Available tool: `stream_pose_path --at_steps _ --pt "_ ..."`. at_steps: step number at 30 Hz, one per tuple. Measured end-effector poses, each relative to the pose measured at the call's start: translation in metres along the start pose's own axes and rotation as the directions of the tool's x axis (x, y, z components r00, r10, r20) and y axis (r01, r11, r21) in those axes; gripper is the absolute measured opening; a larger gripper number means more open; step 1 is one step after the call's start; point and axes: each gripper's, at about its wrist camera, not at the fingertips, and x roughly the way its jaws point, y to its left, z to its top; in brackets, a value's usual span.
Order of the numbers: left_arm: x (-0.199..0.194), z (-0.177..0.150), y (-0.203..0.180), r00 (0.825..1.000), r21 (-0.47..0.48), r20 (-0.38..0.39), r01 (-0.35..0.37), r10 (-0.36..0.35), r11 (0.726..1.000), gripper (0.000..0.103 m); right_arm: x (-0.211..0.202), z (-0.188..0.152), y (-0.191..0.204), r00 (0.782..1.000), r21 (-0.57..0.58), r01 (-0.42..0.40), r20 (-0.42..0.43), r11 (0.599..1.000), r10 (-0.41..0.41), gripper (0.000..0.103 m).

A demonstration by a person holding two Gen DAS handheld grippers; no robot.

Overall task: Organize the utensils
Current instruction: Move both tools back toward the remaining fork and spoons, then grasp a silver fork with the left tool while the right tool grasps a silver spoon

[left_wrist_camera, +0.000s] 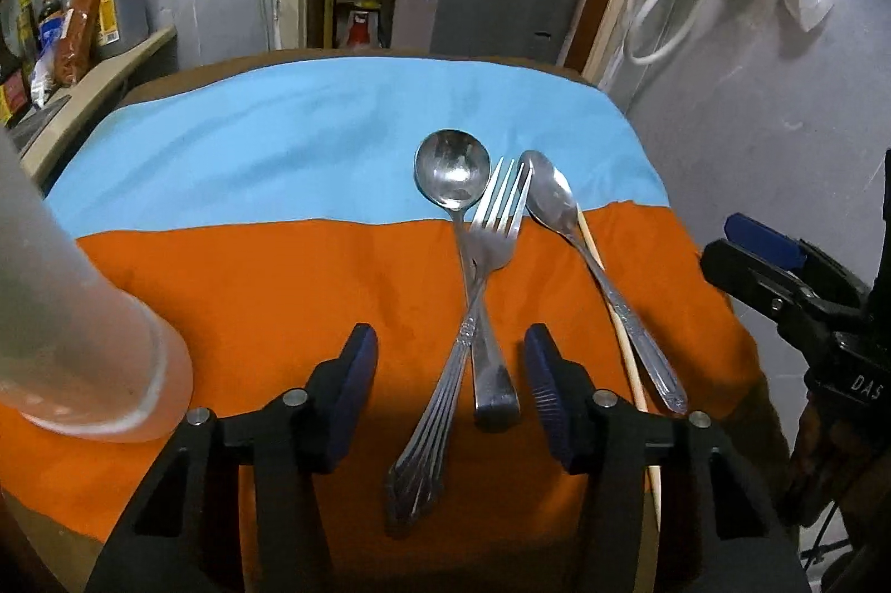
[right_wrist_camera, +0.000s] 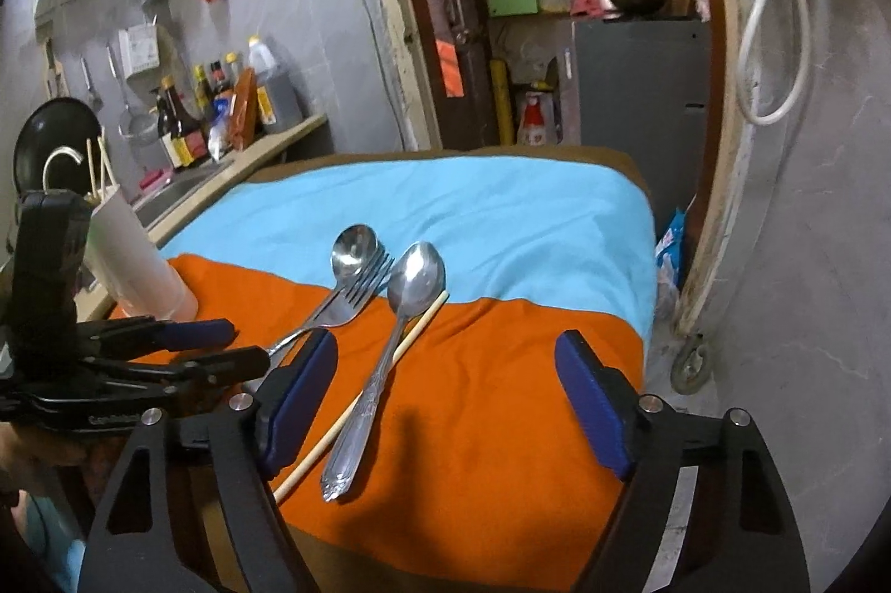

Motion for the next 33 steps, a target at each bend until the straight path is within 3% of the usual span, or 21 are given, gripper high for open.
stream_pose_path --at_steps 8,11,15,25,33 --pt "0.026 0.018 -0.006 0.999 0.061 -0.038 -0.022 0.025 0.998 0.038 0.018 0.008 -0.009 0.999 0.016 -0.024 -0.046 1.000 0.024 0.073" --pt "0.032 0.024 -0.010 0.998 0.099 -0.046 -0.045 0.050 0.994 0.026 0.020 0.010 -0.015 0.998 0.043 -0.022 -0.056 0.999 0.024 0.072" --pt "0.030 0.022 -0.010 0.999 0.108 -0.043 -0.024 0.028 0.994 0.007 0.025 0.014 -0.016 0.997 0.046 -0.027 -0.068 0.999 0.030 0.071" --pt "0.006 0.010 0.016 0.998 -0.061 0.054 0.031 -0.028 0.998 0.002 0.060 0.028 0.001 0.989 -0.052 -0.049 -0.139 0.997 0.042 0.064" --pt "-0.004 0.008 0.027 0.998 -0.144 0.064 0.021 -0.012 0.989 0.001 0.095 0.034 0.016 0.973 -0.164 -0.045 -0.230 0.985 0.006 0.060"
